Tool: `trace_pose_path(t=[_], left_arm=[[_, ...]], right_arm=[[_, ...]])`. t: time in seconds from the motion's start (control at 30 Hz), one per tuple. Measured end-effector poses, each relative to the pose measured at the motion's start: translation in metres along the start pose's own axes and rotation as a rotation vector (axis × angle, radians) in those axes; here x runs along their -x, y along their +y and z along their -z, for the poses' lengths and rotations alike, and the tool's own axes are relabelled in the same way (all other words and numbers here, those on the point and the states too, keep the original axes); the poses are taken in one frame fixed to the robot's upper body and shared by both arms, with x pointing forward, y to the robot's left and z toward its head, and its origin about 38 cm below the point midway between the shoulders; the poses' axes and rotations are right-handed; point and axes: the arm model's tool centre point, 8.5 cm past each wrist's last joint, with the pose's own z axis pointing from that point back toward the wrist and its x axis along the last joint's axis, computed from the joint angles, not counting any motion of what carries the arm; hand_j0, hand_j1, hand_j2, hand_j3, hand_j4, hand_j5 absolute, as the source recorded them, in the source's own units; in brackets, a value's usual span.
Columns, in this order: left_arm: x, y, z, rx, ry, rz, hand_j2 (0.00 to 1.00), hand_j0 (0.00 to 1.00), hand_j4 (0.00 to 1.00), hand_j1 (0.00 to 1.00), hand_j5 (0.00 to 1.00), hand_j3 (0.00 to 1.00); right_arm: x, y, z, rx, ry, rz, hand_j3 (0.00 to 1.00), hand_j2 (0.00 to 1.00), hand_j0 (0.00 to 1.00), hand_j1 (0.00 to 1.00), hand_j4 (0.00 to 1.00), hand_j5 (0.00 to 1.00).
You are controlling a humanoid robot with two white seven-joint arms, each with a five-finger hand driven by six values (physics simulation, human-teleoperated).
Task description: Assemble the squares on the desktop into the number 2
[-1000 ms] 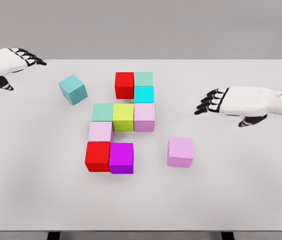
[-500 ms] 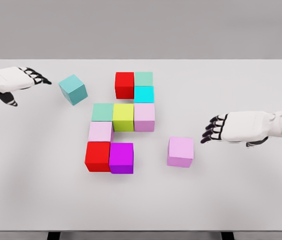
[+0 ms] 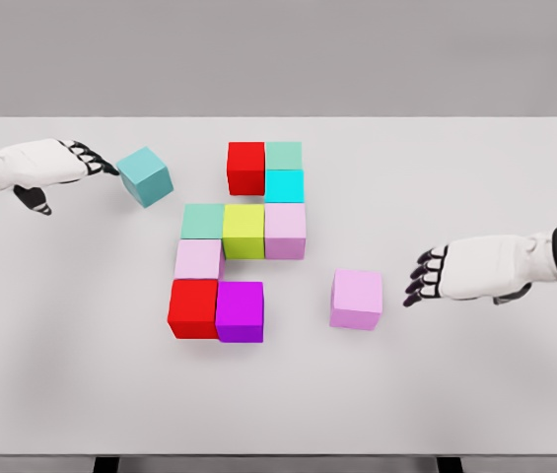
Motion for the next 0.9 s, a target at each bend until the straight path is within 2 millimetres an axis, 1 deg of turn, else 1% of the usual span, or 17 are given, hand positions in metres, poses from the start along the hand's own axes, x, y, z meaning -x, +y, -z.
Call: trace_pose_path(t=[0.23,0.43,0.47,0.57,0.7,0.9], left_arm=[[-0.003,0.006,0.005,-0.008,-0.006,0.009,1.00,1.00,1.00,1.00,1.00,1.00],[-0.007,0.007,0.012,-0.011,-0.017,0.003,1.00,1.00,1.00,1.00,1.00,1.00],[-0.006,0.010,0.012,-0.015,-0.014,0.006,1.00,1.00,1.00,1.00,1.00,1.00],[-0.004,0.015,0.011,-0.023,-0.010,0.009,1.00,1.00,1.00,1.00,1.00,1.00],[-0.006,0.019,0.016,-0.030,-0.014,0.006,1.00,1.00,1.00,1.00,1.00,1.00],[-0.005,0.026,0.023,-0.040,-0.012,-0.005,1.00,1.00,1.00,1.00,1.00,1.00]], right_arm=[[-0.001,-0.009,0.006,0.014,-0.013,-0.019,0.99,0.99,0.99,0.99,0.99,0.99],[0.001,-0.014,0.017,0.027,-0.025,-0.021,0.99,0.99,0.99,0.99,0.99,0.99],[0.001,-0.015,0.018,0.028,-0.027,-0.022,0.99,0.99,0.99,0.99,0.99,0.99],[0.003,-0.016,0.023,0.028,-0.027,-0.023,0.99,0.99,0.99,0.99,0.99,0.99],[0.006,-0.016,0.029,0.025,-0.023,-0.021,0.99,0.99,0.99,0.99,0.99,0.99],[0.006,-0.018,0.034,0.025,-0.025,-0.033,0.99,0.99,0.99,0.99,0.99,0.99]])
